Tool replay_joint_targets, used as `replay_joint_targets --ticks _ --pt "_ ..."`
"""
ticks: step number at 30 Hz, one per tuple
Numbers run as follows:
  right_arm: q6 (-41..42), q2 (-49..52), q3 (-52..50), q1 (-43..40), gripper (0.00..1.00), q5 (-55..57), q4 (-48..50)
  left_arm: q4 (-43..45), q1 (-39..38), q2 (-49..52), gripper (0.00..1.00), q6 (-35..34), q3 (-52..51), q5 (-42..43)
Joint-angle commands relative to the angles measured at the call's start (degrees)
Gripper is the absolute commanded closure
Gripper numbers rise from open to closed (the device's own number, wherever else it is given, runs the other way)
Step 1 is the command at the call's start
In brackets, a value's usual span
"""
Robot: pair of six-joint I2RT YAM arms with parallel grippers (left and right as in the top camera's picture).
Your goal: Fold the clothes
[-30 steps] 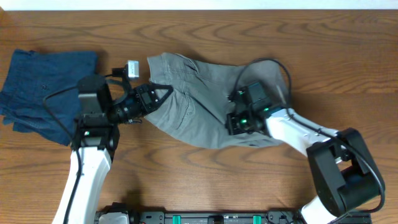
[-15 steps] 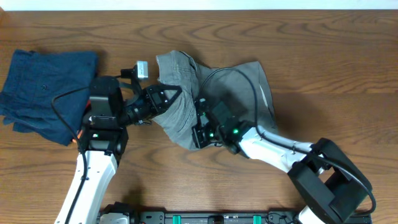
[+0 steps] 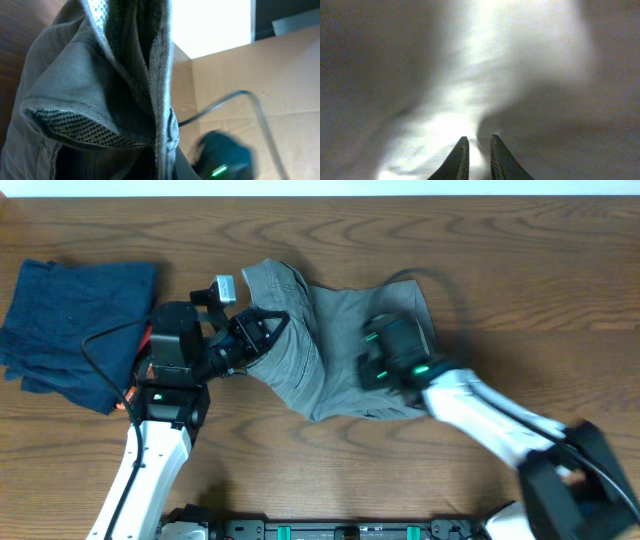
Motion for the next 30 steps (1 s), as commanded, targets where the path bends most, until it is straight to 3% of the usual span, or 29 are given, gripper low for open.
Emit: replay_joint_targets --ticks 1,8,19,30 --pt "-2.93 -3.61 0.63 -7.69 0.88 2.99 -4.28 0.72 -1.81 1.75 0.94 -0.48 0.39 -4.39" --pt "-4.35 -1.22 -1.14 -15.69 0.95 2.45 -13.92 8.39 -8.74 8.44 0.94 -1.22 0.39 -7.91" --pt "-1.53 6.27 -7.48 -12.48 0.96 -4.74 -12.94 23.17 -18.97 19.06 0.94 -9.97 0.39 -11.32" --pt "0.0 6.4 -7.48 -8.26 0.96 -5.22 -12.31 26.51 -26.25 21.73 0.93 -12.48 0.39 -15.82"
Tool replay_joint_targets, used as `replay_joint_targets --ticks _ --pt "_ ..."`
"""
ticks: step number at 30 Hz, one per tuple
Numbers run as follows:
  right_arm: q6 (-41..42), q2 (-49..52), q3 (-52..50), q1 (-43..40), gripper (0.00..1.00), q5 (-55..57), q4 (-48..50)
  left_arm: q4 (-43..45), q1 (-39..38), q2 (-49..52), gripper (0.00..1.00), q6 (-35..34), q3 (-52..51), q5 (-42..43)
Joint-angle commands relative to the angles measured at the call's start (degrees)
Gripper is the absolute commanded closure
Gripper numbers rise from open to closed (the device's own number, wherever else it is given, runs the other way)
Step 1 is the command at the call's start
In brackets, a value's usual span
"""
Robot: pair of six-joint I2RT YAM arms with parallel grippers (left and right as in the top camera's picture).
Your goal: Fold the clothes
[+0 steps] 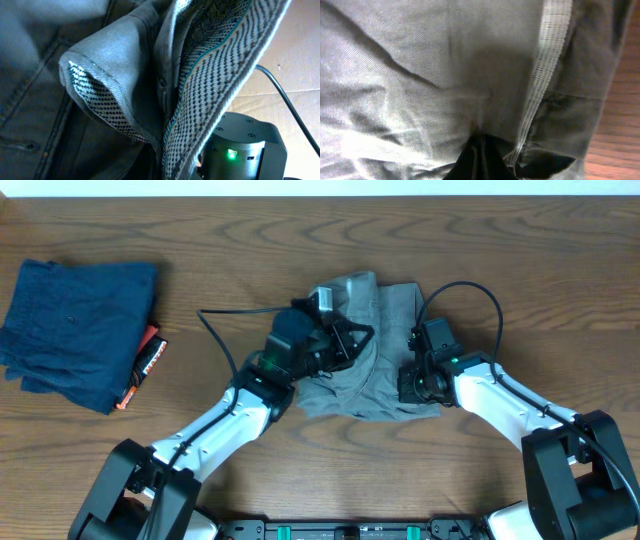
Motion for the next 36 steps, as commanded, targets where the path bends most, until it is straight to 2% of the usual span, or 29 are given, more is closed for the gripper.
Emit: replay_joint_targets --ticks 1,3,5,9,10,15,20,24,30,36 --pt "1.36 3.82 -3.32 2.01 0.96 -3.61 -0.9 0.92 -1.77 -0.2 0.93 -1.75 0.44 -1.95" --pt "1.38 3.82 -3.32 2.01 0.96 -3.63 -0.59 1.09 -2.58 -0.2 0.89 -2.01 0.44 -2.73" --pt "1.36 3.82 -3.3 2.03 0.94 -3.61 -0.39 1.25 -3.19 -0.2 0.76 -2.23 0.44 -3.23" --pt "1.27 2.95 -1.88 0.39 0.81 -3.39 -1.81 4.66 -3.23 -0.2 0.55 -3.26 0.44 -1.01" --pt "1.25 2.54 -1.22 -0.26 0.81 -2.95 -2.75 5.68 -3.02 -0.2 0.54 -3.21 0.44 -0.5" --pt "1.11 -2.69 7.02 -6.86 0.8 4.33 -15.54 8.09 1.73 -0.2 0.54 -0.46 0.44 0.26" --pt "0.55 -9.79 16.9 -12.22 0.8 7.78 -24.85 -0.35 8.26 -0.15 0.54 6.93 0.44 -5.53" --pt "-6.62 -14.36 21.49 -12.39 0.79 -0.52 -23.19 -8.85 10.01 0.33 0.54 11.02 0.44 -9.44" --pt "-12.0 -13.51 20.59 -8.2 0.8 -13.97 -18.53 -14.23 9.66 3.82 0.53 14.64 0.44 -9.79" --pt "-12.87 -6.4 18.75 -3.3 0.8 -14.47 -18.82 -21.97 9.07 8.35 0.53 14.6 0.44 -7.56"
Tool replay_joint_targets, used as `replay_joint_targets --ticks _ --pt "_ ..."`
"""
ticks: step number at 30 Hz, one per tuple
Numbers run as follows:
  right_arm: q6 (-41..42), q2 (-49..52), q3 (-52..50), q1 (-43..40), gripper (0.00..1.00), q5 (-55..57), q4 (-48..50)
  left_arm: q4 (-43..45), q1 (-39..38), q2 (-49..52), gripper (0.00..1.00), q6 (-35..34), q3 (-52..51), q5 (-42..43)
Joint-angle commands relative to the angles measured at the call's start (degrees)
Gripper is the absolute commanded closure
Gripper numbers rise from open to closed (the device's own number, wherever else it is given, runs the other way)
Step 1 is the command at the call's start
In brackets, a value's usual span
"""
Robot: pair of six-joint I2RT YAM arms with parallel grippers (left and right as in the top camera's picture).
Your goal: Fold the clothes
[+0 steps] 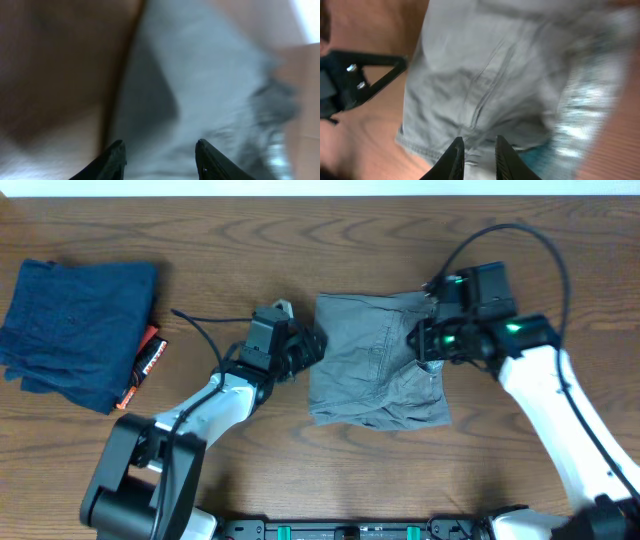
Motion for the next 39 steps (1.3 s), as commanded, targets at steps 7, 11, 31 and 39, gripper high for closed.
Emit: replay_joint_targets --ticks 7,11,31,39 --pt "-1.16 13.27 -6.58 3.61 0.83 0.09 -4.37 -10.08 -3.78 3.96 0.53 1.66 0.33 10.97" --pt "2.12 16.02 -11.02 2.64 0.84 6.01 -5.01 -16.81 -5.6 3.89 0.58 1.68 0.33 14.21" --pt "3.15 16.39 -2.75 -9.16 0.68 15.21 12.22 12.22 -5.95 -2.08 0.35 16.65 0.33 -21.9" --pt "4.24 16.39 -2.82 -5.33 0.66 15.28 11.78 18.12 -6.01 6.03 0.35 16.59 0.33 -10.27"
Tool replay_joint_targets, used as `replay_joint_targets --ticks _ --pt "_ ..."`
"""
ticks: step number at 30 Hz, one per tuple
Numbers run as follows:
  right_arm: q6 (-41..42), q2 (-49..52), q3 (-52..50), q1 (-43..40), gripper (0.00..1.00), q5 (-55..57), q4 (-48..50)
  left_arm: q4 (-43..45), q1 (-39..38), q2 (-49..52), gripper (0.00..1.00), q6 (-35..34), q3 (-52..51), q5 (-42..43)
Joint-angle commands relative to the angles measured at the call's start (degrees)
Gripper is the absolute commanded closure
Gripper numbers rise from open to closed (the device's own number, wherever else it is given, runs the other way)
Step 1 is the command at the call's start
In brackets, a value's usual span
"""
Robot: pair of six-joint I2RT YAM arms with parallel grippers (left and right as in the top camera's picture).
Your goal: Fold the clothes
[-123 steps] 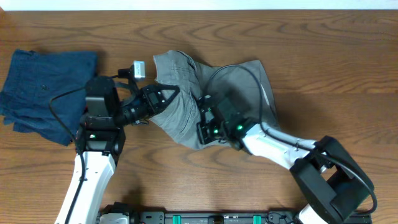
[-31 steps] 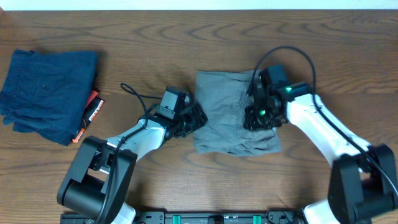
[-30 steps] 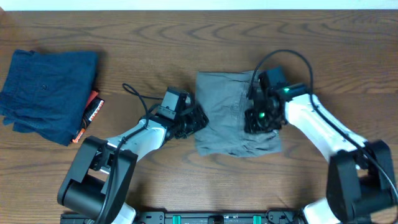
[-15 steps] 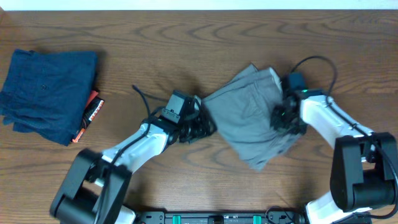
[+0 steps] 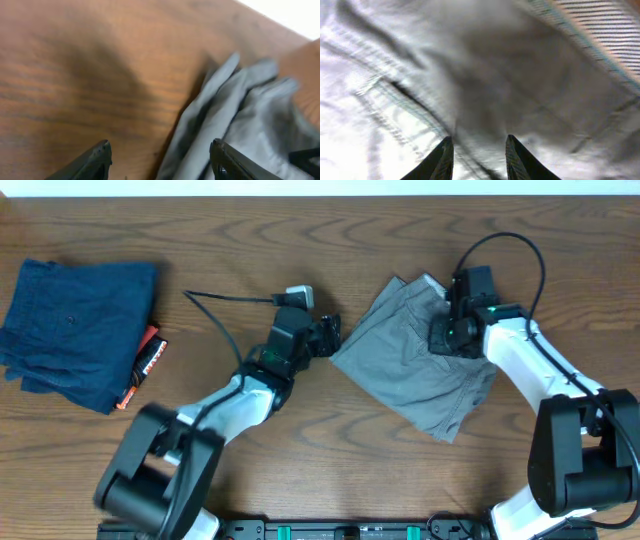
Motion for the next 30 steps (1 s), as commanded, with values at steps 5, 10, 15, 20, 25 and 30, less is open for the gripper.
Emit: replay_joint_targets --ticks 5,10,15,20,25,30 --pt "1.09 0.42 0.48 1.03 0.66 -0.61 -1.25 -0.15 -0.15 4.17 0.41 1.6 -0.11 13.88" --pt "1.09 0.42 0.48 0.94 0.66 1.77 -3.45 -5.79 -0.28 4.17 0.63 1.64 -0.11 22.73" --pt "1.09 0.42 0.48 0.92 0.67 2.6 -6.47 -13.92 -2.25 4.17 0.72 4.07 -0.11 22.77" --pt "1.57 0.39 0.48 0.79 0.7 4.94 -9.53 -17.09 -4.55 4.17 0.94 5.07 -0.11 24.76" --pt "2.6 0.37 0.5 -1.01 0.7 11.61 -13.68 -24.57 -6.54 4.13 0.94 0.22 -0.11 33.83" --pt "1.25 0.37 0.48 -3.3 0.69 11.13 -14.51 -26.21 -6.32 1.95 0.54 0.24 -0.11 36.2"
